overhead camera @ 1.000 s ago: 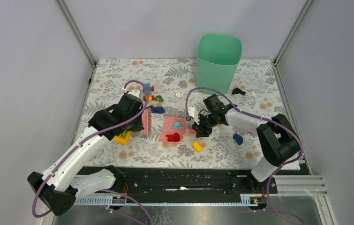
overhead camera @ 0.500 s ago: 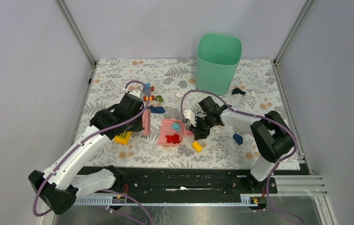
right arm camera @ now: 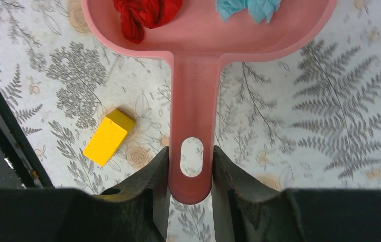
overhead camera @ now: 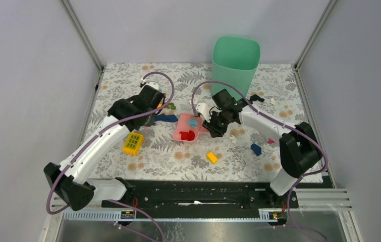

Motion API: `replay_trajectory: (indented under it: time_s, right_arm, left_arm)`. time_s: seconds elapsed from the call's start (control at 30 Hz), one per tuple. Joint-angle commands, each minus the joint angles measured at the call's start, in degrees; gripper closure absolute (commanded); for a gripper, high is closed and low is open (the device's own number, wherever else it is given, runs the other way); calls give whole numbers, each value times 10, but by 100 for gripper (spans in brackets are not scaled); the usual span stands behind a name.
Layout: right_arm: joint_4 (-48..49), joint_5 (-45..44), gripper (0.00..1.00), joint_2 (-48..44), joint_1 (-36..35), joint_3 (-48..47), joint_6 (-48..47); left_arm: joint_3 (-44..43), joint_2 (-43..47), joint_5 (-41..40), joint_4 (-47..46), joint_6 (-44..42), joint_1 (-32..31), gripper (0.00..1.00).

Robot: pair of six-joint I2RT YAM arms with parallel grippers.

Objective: Sweep away the paper scraps from the table

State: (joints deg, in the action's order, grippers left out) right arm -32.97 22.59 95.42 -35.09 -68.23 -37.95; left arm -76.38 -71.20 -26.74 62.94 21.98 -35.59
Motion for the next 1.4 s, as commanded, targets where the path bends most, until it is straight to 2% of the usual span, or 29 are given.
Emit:
replay_trajectory:
  time_s: [0.0,0.1,0.23,0.33,0.6,0.8,1.0,1.17,1.37]
  right_arm:
    - [-83,-79,100,-3,-3,-39,50]
    - [-87,-100,100,8,-3,-45,59]
    - [-87,-116,100,30,-4,-56,74]
    - [-86,-107,100,43,-4,-60,82]
    - [-81,-92,100,52,-3,-51,84]
    - [-88,-92,100,52,-2,-53,82]
    - [-87,-86,100,39,6,-37,76]
    - [-85,-86,100,41,15,-32,73]
    - [-84,-83,100,37,19,-24,71]
  left_arm:
    - [-47,-40,-76,1,-56,2,90]
    - [-66,-84,-75,7,-81,2,90]
    - [-78,-145,-18,18,-106,0,92]
    - [-73,-166,32,6,-106,-3,93]
    - [-40,-203,76,-43,-96,-21,95]
    - [-26,-222,188,-91,-85,-32,99]
    - [-46,-168,315,-85,-68,-41,100]
    - [-88,-108,303,-33,-45,-44,100]
    - [-143,-69,205,15,-49,-43,98]
